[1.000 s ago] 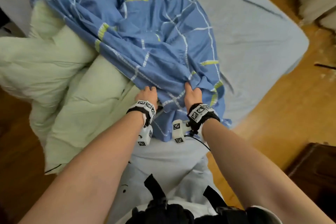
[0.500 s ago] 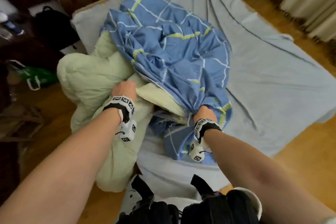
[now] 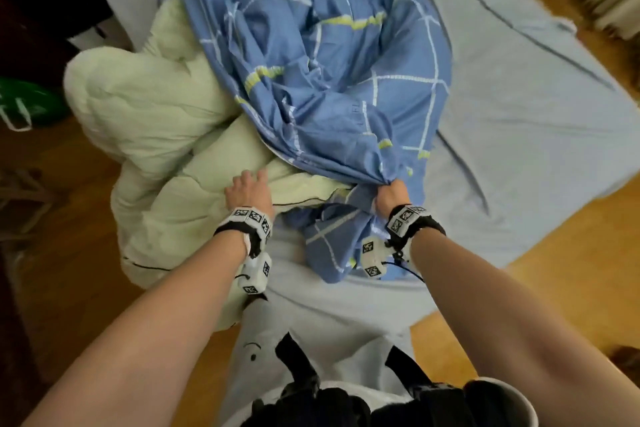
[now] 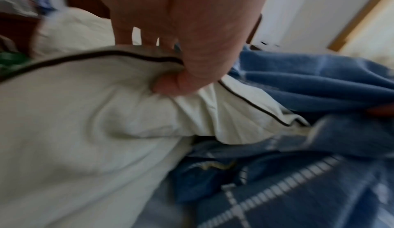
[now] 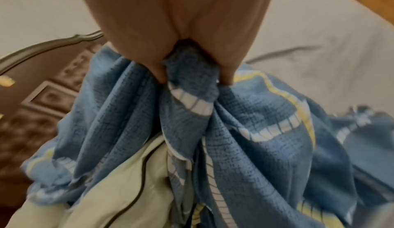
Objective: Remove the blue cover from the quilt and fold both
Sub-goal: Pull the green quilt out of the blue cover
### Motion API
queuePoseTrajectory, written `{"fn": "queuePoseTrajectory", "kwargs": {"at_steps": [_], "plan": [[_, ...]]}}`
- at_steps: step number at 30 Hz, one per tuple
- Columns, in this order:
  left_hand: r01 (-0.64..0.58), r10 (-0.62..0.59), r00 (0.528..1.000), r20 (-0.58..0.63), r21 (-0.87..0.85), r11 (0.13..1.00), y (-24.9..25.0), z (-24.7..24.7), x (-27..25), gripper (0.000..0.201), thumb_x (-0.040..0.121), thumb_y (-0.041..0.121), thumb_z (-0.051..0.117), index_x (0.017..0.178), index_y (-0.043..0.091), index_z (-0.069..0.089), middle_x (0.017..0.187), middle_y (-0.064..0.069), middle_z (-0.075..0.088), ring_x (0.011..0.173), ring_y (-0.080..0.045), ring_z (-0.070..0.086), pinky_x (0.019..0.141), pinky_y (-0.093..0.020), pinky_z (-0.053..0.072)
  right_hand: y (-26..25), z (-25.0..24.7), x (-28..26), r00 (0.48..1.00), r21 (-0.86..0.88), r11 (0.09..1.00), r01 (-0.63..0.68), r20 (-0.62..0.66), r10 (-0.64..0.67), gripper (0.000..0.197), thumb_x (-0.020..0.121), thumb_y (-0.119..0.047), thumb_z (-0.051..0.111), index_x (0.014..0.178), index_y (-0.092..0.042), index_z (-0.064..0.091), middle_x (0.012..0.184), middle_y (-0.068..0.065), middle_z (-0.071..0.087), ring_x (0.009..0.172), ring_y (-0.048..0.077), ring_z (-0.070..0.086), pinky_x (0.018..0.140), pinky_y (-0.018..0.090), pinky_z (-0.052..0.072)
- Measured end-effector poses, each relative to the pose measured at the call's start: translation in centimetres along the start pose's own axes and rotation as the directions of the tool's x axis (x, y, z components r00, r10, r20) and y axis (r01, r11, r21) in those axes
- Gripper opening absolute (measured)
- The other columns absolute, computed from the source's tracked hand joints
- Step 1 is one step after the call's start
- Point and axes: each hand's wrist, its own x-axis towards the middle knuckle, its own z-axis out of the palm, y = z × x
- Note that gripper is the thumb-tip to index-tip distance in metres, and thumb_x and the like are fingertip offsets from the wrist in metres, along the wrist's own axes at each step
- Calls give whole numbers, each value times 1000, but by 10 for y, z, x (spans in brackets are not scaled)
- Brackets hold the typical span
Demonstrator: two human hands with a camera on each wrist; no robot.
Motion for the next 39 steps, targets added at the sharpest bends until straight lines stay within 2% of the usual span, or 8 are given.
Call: {"fn": "queuePoseTrajectory", "kwargs": {"at_steps": [3, 9, 13, 20, 26, 32, 37, 39], "plan": [[-250, 250, 968, 2, 51, 967, 56, 16, 11, 85, 63, 40, 80, 137, 24, 40, 133, -8, 48, 121, -28, 47, 96, -41, 39, 18, 19, 7, 999, 167, 986, -25, -39, 32, 26, 97, 7, 37, 120, 11, 48, 112, 17, 52, 102, 25, 49, 68, 17, 28], [-281, 279, 959, 39, 55, 958, 112, 23, 13, 22, 88, 18, 60, 109, 14, 66, 111, -11, 67, 100, -32, 65, 74, -36, 50, 34, 27, 0, 1000, 306, 952, 12, -26, -4, 13, 97, -6, 46, 109, -1, 46, 105, 11, 51, 97, 23, 49, 81, 32, 41], [-266, 258, 962, 86, 94, 959, 109, -6, -5, 26, 86, 14, 61, 110, 18, 69, 112, -7, 69, 100, -29, 67, 72, -34, 49, 34, 13, -17, 990, 197, 973, 120, 47, -132, 65, 68, -46, 84, 106, -4, 51, 99, 7, 62, 88, 21, 60, 73, 34, 49], [97, -97, 995, 6, -79, 992, -2, -60, -44, 22, 92, 10, 49, 103, 10, 68, 108, -12, 68, 102, -31, 65, 83, -35, 52, 6, -23, -39, 987, -69, 992, 107, -112, -114, 48, 90, -4, 53, 132, 9, 35, 120, 29, 60, 111, 44, 59, 85, 44, 48], [283, -283, 956, -82, -5, 959, -36, -56, -66, 30, 92, 11, 44, 111, 14, 66, 116, -9, 67, 109, -28, 62, 87, -37, 47, -41, -30, -58, 953, -168, 947, 274, -86, -291, 42, 85, 0, 53, 125, 4, 42, 125, 28, 56, 116, 43, 56, 92, 42, 46], [102, -99, 994, 48, -50, 994, -18, -27, -45, 26, 87, 16, 52, 111, 18, 64, 115, -10, 66, 107, -32, 62, 86, -37, 48, -18, 5, -67, 858, -249, 855, 455, 380, -346, 41, 77, -32, 76, 102, -9, 53, 102, 10, 60, 94, 30, 61, 76, 32, 49], [-24, 19, 986, 168, 28, 999, 9, 1, -31, 36, 85, 22, 61, 120, 17, 59, 122, -10, 63, 111, -32, 61, 92, -39, 49, 47, 58, -71, 674, -338, 831, 442, 736, -59, 41, 83, -52, 67, 97, -13, 67, 100, 5, 66, 95, 21, 61, 87, 35, 51], [-29, 31, 992, 123, -20, 999, 29, 11, -32, 42, 82, 26, 62, 122, 15, 52, 124, -12, 58, 112, -33, 58, 91, -40, 47, 74, 56, -64, 678, -314, 897, 312, 734, 21, 24, 87, -37, 67, 92, -14, 66, 90, 5, 65, 81, 19, 62, 67, 25, 53]]}}
